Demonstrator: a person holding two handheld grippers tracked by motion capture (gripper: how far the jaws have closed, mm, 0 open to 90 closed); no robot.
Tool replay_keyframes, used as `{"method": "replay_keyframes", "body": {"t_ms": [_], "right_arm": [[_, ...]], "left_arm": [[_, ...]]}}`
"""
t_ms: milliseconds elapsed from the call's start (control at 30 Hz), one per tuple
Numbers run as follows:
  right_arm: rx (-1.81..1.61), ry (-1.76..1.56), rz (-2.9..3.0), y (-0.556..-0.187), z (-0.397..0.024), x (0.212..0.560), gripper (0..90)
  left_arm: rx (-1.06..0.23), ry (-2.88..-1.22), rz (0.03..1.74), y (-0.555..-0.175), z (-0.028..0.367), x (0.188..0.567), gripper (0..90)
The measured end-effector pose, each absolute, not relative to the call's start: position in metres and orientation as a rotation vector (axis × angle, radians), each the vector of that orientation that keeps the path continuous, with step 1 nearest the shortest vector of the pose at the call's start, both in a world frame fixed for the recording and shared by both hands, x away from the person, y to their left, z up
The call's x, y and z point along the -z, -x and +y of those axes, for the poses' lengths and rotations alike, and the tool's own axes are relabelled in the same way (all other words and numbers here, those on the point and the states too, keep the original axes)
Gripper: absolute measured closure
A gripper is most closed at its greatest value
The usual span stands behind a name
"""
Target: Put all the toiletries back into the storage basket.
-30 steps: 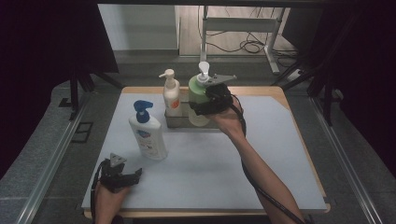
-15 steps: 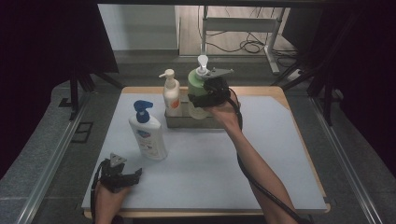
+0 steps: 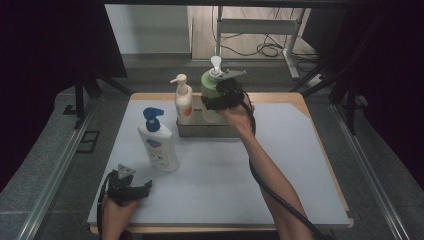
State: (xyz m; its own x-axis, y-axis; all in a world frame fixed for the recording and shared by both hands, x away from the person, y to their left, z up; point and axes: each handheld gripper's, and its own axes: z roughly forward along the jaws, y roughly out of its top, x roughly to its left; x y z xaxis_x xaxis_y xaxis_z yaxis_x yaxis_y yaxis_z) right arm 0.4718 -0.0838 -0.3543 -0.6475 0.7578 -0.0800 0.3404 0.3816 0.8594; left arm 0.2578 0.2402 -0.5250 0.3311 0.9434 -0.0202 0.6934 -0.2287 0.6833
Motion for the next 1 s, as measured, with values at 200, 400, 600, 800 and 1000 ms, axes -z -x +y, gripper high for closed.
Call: {"method": "replay_keyframes", "body": {"t_ms": [200,400,600,800,1000], "right_arm": [[-1.174,-0.966,2.167,-0.482,-0.082,0.361,12.3],[-1.159,-0.991,2.176,-0.49,-0.082,0.371,12.3],[-1.143,-0.999,2.21,-0.495,-0.081,0.381,12.3],[-1.111,-1.007,2.24,-0.497,-0.08,0.391,12.3],[-1.112,-1.024,2.269,-0.499,-0.079,0.399,12.3]], "left_arm": [[-0.541,-2.003,1.433,-0.258,0.24,0.525,12.3],[-0.541,-2.003,1.433,-0.258,0.24,0.525,12.3],[-0.541,-2.003,1.433,-0.258,0.24,0.525,12.3],[-0.541,-2.003,1.433,-0.258,0.24,0.525,12.3],[-0.542,-2.003,1.432,-0.258,0.24,0.525,12.3]]}}
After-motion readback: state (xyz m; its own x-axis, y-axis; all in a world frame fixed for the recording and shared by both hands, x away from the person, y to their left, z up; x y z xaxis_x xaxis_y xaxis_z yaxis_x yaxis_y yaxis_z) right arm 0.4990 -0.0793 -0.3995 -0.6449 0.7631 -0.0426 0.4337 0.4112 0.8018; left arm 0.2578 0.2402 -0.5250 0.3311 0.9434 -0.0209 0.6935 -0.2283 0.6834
